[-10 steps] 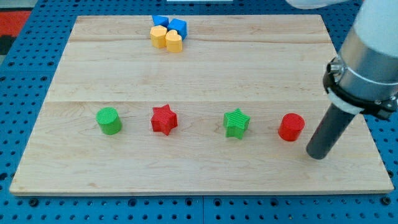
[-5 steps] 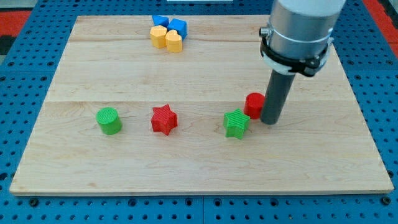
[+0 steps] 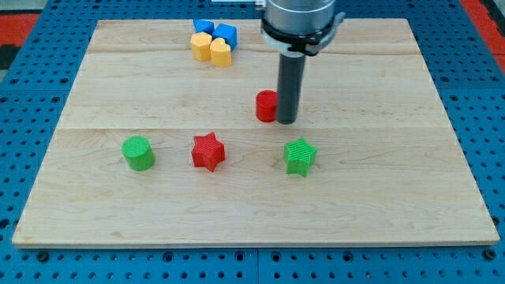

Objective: Slide the red circle closer to the yellow heart

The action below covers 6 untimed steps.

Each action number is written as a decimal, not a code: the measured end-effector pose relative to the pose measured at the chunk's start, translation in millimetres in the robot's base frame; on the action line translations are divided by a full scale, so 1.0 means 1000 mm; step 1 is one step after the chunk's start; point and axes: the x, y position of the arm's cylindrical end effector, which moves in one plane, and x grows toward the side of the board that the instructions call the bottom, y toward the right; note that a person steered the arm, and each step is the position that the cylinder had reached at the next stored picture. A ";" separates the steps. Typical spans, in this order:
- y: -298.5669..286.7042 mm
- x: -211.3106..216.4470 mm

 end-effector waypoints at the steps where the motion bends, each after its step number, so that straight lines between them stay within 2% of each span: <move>1: -0.027 0.000; 6: -0.077 -0.069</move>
